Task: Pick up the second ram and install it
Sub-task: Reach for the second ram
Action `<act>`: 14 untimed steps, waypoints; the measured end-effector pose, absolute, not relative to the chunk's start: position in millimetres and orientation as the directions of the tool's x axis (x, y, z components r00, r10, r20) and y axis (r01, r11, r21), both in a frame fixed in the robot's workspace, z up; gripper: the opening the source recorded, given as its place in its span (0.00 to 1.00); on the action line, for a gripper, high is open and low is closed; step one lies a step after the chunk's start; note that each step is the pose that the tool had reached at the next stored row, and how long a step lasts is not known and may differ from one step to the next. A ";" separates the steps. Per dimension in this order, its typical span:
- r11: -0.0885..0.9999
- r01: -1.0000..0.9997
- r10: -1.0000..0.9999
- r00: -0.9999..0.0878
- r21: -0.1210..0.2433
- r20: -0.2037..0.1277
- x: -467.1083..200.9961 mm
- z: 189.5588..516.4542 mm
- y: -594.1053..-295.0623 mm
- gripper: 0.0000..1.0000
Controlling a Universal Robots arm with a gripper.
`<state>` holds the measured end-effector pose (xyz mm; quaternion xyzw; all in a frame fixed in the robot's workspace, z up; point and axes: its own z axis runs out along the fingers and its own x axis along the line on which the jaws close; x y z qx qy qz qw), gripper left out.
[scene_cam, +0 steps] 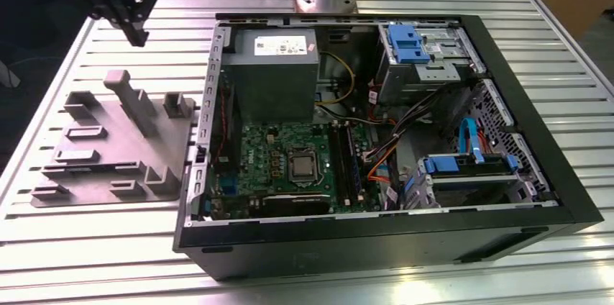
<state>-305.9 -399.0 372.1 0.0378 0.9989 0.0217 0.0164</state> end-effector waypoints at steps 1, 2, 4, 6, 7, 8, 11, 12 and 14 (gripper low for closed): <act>0.996 0.075 0.076 -0.997 0.045 -0.031 -308.7 371.5 -399.0 0.10; 0.996 0.075 0.076 -0.997 0.045 -0.031 -311.3 371.0 -398.9 0.10; 0.996 0.075 0.076 -0.997 0.045 -0.031 -316.8 369.7 -398.9 0.10; 0.996 0.075 0.076 -0.997 0.045 -0.031 -322.0 368.2 -399.0 0.10; 0.996 0.075 0.076 -0.997 0.045 -0.031 -324.6 367.4 -399.0 0.10; 0.996 0.075 0.076 -0.997 0.045 -0.031 -327.1 366.6 -399.0 0.10; 0.996 0.075 0.076 -0.997 0.045 -0.031 -332.1 363.8 -399.8 0.10; 0.996 0.075 0.076 -0.997 0.045 -0.031 -333.5 362.7 -400.3 0.10; 0.996 0.075 0.076 -0.997 0.045 -0.031 -336.8 360.8 -401.5 0.10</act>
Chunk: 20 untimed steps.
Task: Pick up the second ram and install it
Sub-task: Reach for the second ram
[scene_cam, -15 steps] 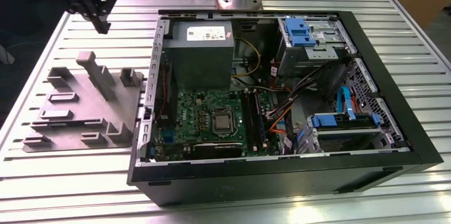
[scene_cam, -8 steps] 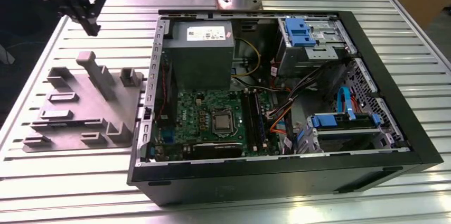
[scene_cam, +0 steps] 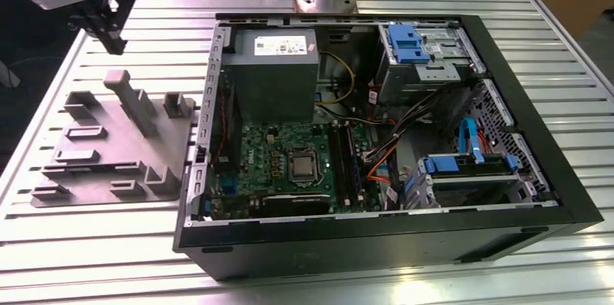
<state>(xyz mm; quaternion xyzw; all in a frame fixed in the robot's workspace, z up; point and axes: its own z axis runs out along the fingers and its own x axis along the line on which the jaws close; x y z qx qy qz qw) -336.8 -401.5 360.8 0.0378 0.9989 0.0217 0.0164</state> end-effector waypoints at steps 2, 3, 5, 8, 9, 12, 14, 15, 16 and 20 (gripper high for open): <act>0.996 0.075 0.076 -0.997 0.045 -0.031 -340.4 358.7 -402.9 0.10; 0.996 0.075 0.076 -0.997 0.045 -0.031 -342.3 357.8 -403.5 0.10; 0.996 0.075 0.076 -0.997 0.045 -0.031 -346.1 355.8 -404.7 0.10; 0.996 0.075 0.076 -0.997 0.045 -0.031 -352.1 352.2 -405.8 0.10; 0.996 0.075 0.076 -0.997 0.045 -0.031 -354.2 350.8 -406.1 0.10; 0.996 0.075 0.076 -0.997 0.045 -0.031 -361.5 347.1 -406.7 0.10; 0.996 0.075 0.076 -0.997 0.045 -0.031 -367.0 344.8 -407.1 0.10; 0.996 0.075 0.076 -0.997 0.045 -0.031 -369.9 343.7 -407.5 0.10; 0.996 0.075 0.076 -0.997 0.045 -0.031 -372.4 342.8 -407.8 0.10; 0.996 0.075 0.076 -0.997 0.045 -0.031 -381.5 338.8 -410.7 0.10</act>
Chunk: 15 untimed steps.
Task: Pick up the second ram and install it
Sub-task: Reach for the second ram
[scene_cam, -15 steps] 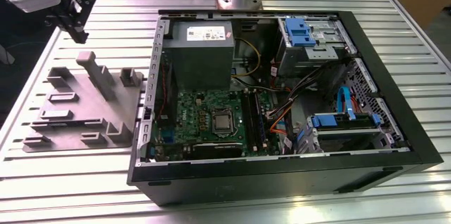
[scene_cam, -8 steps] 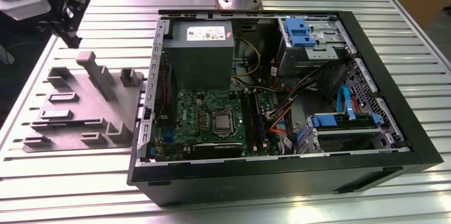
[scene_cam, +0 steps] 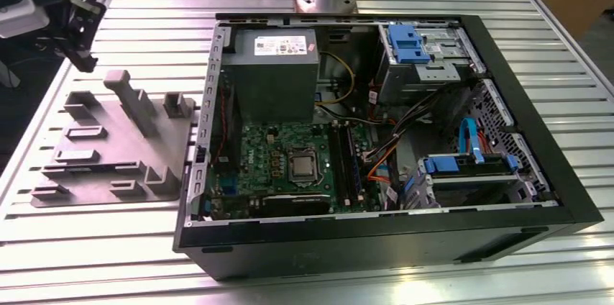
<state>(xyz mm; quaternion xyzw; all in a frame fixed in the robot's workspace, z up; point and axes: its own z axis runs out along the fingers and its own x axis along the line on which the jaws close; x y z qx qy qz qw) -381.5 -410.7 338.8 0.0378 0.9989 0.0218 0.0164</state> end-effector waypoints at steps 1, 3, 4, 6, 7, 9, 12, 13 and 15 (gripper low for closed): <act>0.996 0.075 0.076 -0.997 0.045 -0.031 -383.2 338.0 -411.9 0.10; 0.996 0.075 0.076 -0.997 0.045 -0.031 -385.9 336.1 -414.2 0.10; 0.996 0.075 0.076 -0.997 0.045 -0.031 -387.0 335.2 -415.3 0.10; 0.996 0.075 0.076 -0.997 0.045 -0.031 -389.0 333.3 -417.5 0.10; 0.996 0.075 0.076 -0.997 0.045 -0.031 -389.9 332.5 -418.6 0.10; 0.996 0.075 0.076 -0.997 0.045 -0.031 -391.9 330.7 -421.0 0.10; 0.996 0.075 0.076 -0.997 0.045 -0.031 -393.8 327.8 -423.6 0.10; 0.996 0.075 0.076 -0.997 0.045 -0.031 -394.3 326.7 -424.6 0.10; 0.996 0.075 0.076 -0.997 0.045 -0.031 -395.2 324.7 -426.8 0.10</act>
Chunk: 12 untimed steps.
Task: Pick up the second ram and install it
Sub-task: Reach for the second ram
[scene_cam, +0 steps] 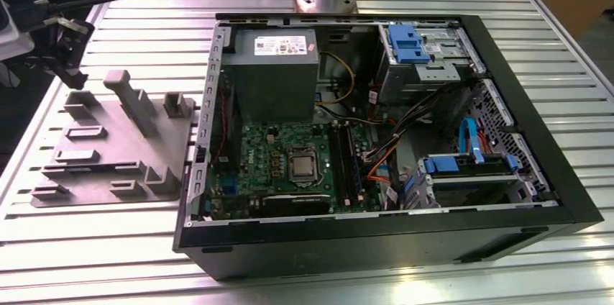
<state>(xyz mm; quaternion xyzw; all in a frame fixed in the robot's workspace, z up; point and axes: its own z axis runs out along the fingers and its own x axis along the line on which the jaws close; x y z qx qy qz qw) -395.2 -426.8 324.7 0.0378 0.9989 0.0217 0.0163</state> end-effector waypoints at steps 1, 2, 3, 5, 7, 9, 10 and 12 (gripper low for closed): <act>0.996 0.075 0.076 -0.997 0.045 -0.031 -395.7 323.6 -427.8 0.10; 0.996 0.075 0.076 -0.997 0.045 -0.031 -396.2 322.3 -429.0 0.10; 0.996 0.075 0.076 -0.997 0.045 -0.031 -396.7 321.2 -430.2 0.10; 0.996 0.075 0.076 -0.997 0.045 -0.031 -397.7 318.9 -432.9 0.10; 0.996 0.075 0.076 -0.997 0.045 -0.031 -398.7 316.6 -435.8 0.10; 0.996 0.075 0.076 -0.997 0.045 -0.031 -399.8 313.9 -438.4 0.10; 0.996 0.075 0.076 -0.997 0.045 -0.031 -400.5 312.6 -439.6 0.10; 0.996 0.075 0.076 -0.997 0.045 -0.031 -401.7 309.8 -442.1 0.10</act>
